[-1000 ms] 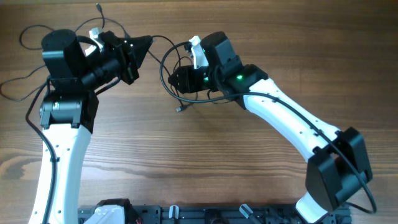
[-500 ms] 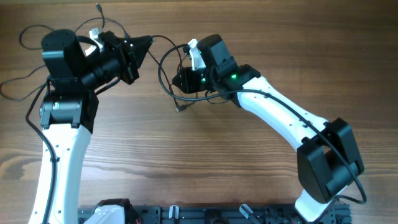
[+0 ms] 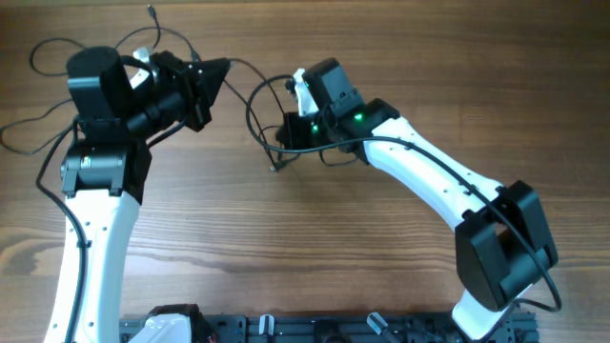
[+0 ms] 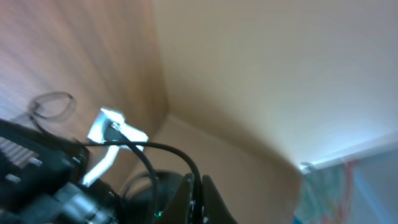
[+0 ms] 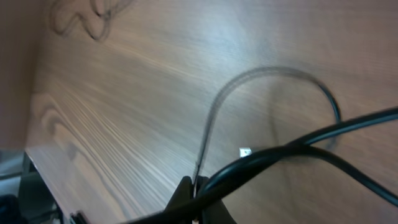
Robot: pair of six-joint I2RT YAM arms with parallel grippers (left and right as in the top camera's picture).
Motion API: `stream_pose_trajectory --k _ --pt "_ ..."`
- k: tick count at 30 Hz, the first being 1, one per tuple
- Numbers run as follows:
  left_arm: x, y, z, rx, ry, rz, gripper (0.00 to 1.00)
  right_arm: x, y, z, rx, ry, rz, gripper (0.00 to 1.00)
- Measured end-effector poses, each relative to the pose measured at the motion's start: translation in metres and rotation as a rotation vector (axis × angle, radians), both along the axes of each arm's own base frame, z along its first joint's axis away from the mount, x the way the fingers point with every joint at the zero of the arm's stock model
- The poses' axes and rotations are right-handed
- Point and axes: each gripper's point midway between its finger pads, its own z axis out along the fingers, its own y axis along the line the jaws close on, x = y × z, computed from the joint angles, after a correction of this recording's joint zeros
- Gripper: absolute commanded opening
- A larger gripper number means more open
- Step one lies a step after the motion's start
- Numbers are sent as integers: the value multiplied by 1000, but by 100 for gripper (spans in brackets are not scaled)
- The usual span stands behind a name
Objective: Untangle cables
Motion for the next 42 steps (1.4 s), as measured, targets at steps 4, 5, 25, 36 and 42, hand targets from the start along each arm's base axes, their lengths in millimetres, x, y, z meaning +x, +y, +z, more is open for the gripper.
stream_pose_trajectory --k 4,5,25,36,42 --pt "-2 23 -30 85 103 101 4 -11 -23 -15 -67 103 -30 4" --pt "-2 29 -35 106 119 123 4 -12 -28 -17 -78 121 -39 4" --pt "19 50 -6 324 -176 104 4 17 -153 -45 -304 251 -364 4" --pt "8 80 -29 319 -51 151 4 41 -251 -48 -316 312 -610 5" --pt "19 79 -5 322 -175 151 4 40 -248 -48 -315 311 -600 40"
